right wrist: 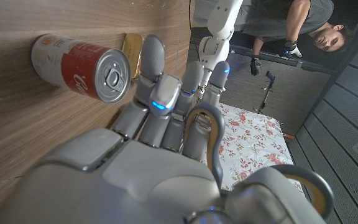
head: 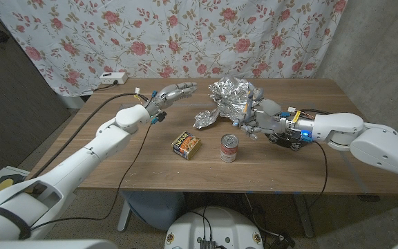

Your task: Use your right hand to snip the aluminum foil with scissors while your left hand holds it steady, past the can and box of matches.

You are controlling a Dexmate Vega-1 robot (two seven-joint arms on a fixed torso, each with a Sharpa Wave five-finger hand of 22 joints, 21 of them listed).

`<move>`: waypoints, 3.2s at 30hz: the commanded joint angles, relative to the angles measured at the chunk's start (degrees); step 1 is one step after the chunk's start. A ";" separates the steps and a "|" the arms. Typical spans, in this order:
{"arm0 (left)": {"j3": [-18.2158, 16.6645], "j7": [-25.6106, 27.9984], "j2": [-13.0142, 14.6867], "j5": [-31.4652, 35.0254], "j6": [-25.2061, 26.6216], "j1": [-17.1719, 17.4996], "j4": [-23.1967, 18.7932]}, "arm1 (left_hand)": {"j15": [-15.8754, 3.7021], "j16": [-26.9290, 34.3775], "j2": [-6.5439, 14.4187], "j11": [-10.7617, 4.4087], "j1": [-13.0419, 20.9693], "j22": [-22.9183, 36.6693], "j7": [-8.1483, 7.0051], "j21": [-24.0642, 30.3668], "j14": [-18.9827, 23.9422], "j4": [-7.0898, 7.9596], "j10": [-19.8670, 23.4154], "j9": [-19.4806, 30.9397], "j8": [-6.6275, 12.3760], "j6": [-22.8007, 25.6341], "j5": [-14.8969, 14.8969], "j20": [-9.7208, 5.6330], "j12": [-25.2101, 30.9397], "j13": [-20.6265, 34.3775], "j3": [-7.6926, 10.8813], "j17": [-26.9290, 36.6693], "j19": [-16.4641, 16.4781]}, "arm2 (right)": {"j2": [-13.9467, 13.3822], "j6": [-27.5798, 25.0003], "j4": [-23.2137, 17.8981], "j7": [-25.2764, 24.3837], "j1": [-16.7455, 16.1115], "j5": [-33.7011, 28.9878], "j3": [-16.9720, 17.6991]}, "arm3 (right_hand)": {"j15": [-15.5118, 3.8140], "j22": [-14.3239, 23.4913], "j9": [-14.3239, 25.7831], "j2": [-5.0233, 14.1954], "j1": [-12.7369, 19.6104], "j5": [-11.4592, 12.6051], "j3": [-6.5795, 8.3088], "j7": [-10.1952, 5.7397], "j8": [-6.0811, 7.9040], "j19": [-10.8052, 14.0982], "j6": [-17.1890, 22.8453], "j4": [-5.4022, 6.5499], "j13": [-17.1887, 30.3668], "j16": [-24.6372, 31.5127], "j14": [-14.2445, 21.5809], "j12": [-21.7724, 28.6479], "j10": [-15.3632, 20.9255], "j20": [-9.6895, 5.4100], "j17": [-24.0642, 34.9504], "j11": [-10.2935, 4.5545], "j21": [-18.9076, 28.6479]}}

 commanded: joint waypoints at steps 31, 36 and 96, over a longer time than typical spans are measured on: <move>10.19 1.68 -0.26 27.18 2.95 -9.05 -0.50 | -1.70 -0.58 -2.14 -1.36 8.56 -0.01 -2.80 -0.56 -7.03 -0.45 -6.95 0.19 -0.77 -4.41 -0.25 -2.58 -2.63 -4.72 1.79 -1.03 0.65 | 2.56 -1.11 2.84 1.24 4.43 -0.59 -3.10 | -4.82 -0.33 -0.14 1.48 0.01 0.23 -1.43 5.28 0.44 0.05 -2.90 1.01 -0.96 -0.86 -2.03 1.78 0.90 -2.42 0.13 -0.73 0.44; 10.82 1.64 -0.78 28.45 2.92 -9.76 0.32 | -1.62 -0.61 -1.96 -1.14 9.08 -0.02 -2.75 -0.59 -7.16 -0.50 -7.41 0.20 -0.74 -4.47 -0.23 -2.53 -2.65 -4.92 1.96 -1.05 0.63 | 2.73 -1.33 3.01 1.54 5.04 -0.79 -3.40 | -4.83 -0.48 -0.19 1.59 0.07 0.22 -1.40 5.23 0.42 0.06 -2.95 0.98 -0.82 -0.90 -1.97 2.00 0.75 -2.49 0.14 -0.69 0.40; 17.73 3.30 -6.26 38.04 1.73 -14.59 8.22 | 0.46 -1.02 -2.12 -0.15 9.02 -0.10 -2.94 -1.41 -13.65 0.59 -12.14 0.24 -0.41 -5.24 -0.52 -1.34 -1.98 -7.62 0.54 -1.10 -2.81 | 2.58 -1.05 2.70 1.26 4.70 -0.65 -3.09 | -4.85 -1.06 -0.29 2.56 0.67 -0.22 -1.28 5.20 0.76 -0.12 -2.99 0.68 -2.25 -1.46 -1.77 3.71 0.17 -2.38 0.25 -0.85 0.96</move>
